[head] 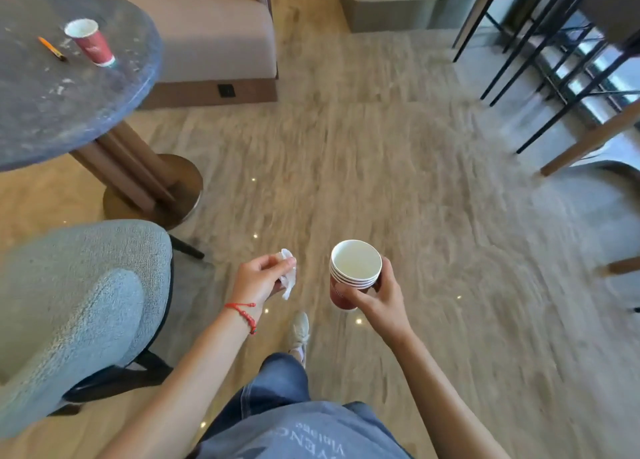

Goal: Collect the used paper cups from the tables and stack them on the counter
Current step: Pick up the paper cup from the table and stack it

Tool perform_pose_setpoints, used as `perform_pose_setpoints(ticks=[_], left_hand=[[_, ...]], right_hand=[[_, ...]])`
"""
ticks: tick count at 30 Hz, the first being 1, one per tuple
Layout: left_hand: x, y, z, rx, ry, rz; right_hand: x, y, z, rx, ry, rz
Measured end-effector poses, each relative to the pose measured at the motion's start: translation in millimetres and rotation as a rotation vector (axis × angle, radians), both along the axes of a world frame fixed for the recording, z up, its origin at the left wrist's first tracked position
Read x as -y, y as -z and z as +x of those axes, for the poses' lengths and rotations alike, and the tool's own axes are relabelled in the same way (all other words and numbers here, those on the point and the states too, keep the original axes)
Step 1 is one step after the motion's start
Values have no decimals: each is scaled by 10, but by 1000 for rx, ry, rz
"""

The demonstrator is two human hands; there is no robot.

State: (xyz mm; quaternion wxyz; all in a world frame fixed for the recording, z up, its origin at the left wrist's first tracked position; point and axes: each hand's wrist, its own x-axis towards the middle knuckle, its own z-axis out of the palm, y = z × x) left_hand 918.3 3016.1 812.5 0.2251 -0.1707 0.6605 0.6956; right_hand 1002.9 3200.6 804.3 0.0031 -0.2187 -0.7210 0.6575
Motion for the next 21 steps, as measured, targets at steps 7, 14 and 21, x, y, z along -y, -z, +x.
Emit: perform_pose_setpoints(ticks=[7, 14, 21], left_hand=[[-105, -74, -1275, -42, 57, 33], [-306, 212, -2224, -38, -42, 43], [-689, 176, -3210, -63, -96, 51]], right_hand=[[-142, -37, -1195, 3, 47, 8], [-355, 257, -2163, 9, 30, 1], [-769, 285, -3378, -25, -60, 11]])
